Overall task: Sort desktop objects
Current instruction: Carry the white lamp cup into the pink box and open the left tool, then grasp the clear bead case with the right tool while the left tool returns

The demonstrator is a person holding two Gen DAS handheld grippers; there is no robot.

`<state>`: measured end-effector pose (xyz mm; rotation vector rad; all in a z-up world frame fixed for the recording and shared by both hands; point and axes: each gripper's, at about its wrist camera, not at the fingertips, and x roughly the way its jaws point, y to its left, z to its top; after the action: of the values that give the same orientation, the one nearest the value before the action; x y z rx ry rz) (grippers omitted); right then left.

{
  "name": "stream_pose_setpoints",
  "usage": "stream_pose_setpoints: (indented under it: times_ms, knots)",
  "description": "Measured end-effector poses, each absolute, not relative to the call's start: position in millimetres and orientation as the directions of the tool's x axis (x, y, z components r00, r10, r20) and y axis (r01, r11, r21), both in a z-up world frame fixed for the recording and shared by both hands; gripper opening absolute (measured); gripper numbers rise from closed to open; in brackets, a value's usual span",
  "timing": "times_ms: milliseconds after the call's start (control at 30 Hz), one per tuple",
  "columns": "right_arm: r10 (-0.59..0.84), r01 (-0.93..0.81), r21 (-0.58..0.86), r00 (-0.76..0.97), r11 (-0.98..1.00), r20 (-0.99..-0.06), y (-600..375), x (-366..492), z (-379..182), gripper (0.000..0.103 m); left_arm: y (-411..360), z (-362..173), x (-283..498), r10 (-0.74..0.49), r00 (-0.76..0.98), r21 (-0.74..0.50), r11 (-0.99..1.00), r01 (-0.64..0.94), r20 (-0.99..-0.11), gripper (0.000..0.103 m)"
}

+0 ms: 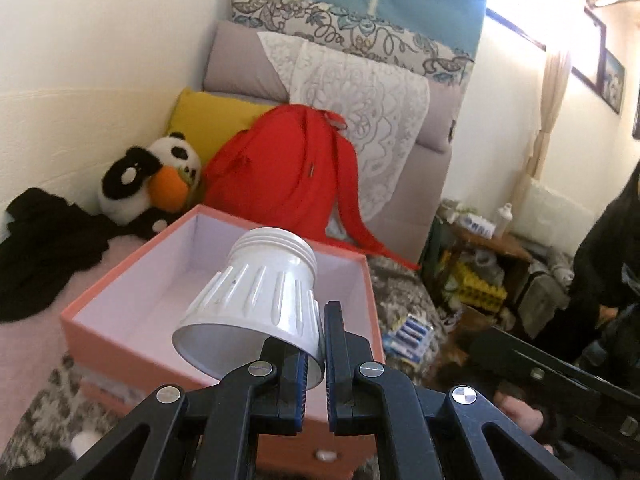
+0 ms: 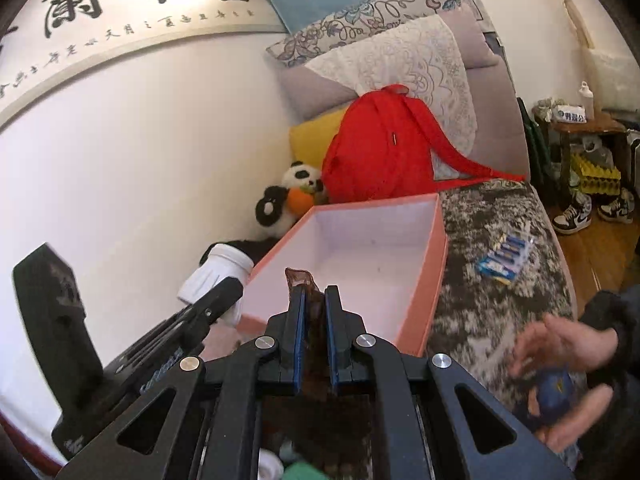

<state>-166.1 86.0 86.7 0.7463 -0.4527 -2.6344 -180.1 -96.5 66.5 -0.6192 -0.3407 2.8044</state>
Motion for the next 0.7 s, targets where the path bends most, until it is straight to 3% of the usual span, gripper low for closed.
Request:
stream_pose_setpoints:
  times_ms: [200,267,300,333,367,400,433,700]
  knots:
    - [-0.377,0.195,0.397,-0.807,-0.897,-0.454,75.8,-211.1,69.5,0.014,-111.5,39.8,-222.2,0.381,-0.822,-0.362,-0.903,-0.232,-0.423,0.005]
    - [-0.36,0.164,0.412,-0.813,-0.896,-0.458,77.8,-218.4,60.6,0.021,-118.7,27.4,-232.2,0.401,-0.796,-0.406,-0.888,-0.217,-0.453,0.024]
    - [-0.351,0.149,0.419,-0.815,-0.896,-0.461,78.9,-222.1,56.2,0.04,-122.3,21.2,-236.6,0.411,-0.783,-0.427,-0.88,-0.208,-0.466,0.05]
    - [-0.342,0.133,0.426,-0.818,-0.895,-0.463,79.9,-225.8,51.8,0.056,-127.1,16.2,-239.9,0.411,-0.777,-0.447,-0.874,-0.189,-0.476,0.064]
    - [-0.334,0.118,0.434,-0.82,-0.893,-0.465,81.0,-229.4,47.4,0.072,-131.7,13.4,-240.8,0.406,-0.783,-0.462,-0.87,-0.173,-0.471,0.071]
    - [-0.325,0.102,0.441,-0.822,-0.892,-0.468,82.0,-233.1,42.9,0.08,-135.9,11.5,-240.8,0.4,-0.792,-0.473,-0.866,-0.163,-0.46,0.081]
    - [-0.317,0.087,0.448,-0.824,-0.89,-0.47,83.1,-236.8,38.5,0.088,-140.1,9.7,-240.9,0.395,-0.802,-0.485,-0.861,-0.153,-0.449,0.082]
    - [-0.26,0.001,0.483,-0.843,-0.876,-0.47,94.2,-238.2,12.3,0.088,-130.6,14.8,-229.2,0.298,-0.832,-0.385,-0.916,-0.112,-0.468,0.083]
